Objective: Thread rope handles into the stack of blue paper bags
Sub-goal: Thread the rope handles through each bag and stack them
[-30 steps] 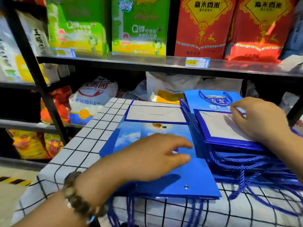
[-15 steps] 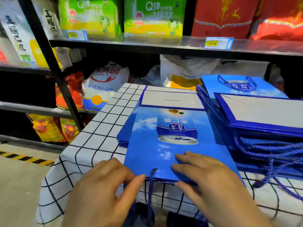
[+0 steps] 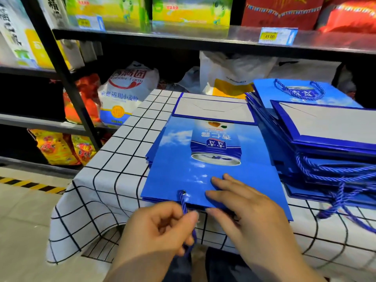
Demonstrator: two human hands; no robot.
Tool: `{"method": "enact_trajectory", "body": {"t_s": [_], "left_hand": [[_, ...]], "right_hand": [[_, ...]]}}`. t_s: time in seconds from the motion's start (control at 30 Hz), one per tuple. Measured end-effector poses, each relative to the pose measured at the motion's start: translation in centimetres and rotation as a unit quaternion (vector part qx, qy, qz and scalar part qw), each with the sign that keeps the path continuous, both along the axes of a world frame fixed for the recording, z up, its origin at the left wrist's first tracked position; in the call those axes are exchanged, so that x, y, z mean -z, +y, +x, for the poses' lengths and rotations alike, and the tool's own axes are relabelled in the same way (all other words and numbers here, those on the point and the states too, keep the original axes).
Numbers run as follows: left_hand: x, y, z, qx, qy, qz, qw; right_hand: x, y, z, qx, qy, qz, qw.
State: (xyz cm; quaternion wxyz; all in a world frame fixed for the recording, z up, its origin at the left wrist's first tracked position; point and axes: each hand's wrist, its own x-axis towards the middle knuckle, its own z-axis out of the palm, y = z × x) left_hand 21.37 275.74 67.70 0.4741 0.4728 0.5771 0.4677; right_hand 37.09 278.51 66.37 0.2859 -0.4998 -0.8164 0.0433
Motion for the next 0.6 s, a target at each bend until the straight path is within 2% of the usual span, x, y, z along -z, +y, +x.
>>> {"method": "enact_trajectory", "body": {"t_s": [0.1, 0.17, 0.23, 0.33, 0.37, 0.43, 0.53, 0.6], "left_hand": [[-1.7, 0.8, 0.3, 0.020, -0.141, -0.018, 0.990], [-2.5, 1.2, 0.6, 0.024, -0.219, -0.022, 0.975], [-3.1, 1.5, 1.1, 0.027, -0.287, -0.030, 0.957], [-3.3, 1.9, 1.5, 0.044, -0.344, -0.032, 0.937], [-3.3, 2.0, 1.5, 0.045, -0.342, -0.029, 0.938], [-3.2, 1.9, 1.3, 0.055, -0.292, -0.012, 0.955], [-3.0, 1.5, 1.4, 0.098, -0.129, 0.011, 0.987], [-2.7, 1.3, 2.0, 0.149, -0.051, 0.005, 0.988]], "right_hand": [[-0.3, -0.1, 0.4, -0.029, 0.123, -0.096, 0.987], [-0.8, -0.4, 0.6, -0.054, 0.168, -0.165, 0.970], [-1.2, -0.7, 0.6, -0.070, 0.154, -0.195, 0.966], [-0.7, -0.8, 0.3, -0.070, 0.118, -0.178, 0.974], [-0.8, -0.9, 0.1, -0.066, 0.144, -0.174, 0.972], [-1.9, -0.9, 0.0, -0.058, 0.256, -0.174, 0.949], [-4.3, -0.2, 0.3, -0.028, 0.424, -0.204, 0.882], [-5.6, 0.5, 0.5, -0.025, 0.468, -0.206, 0.859]]}}
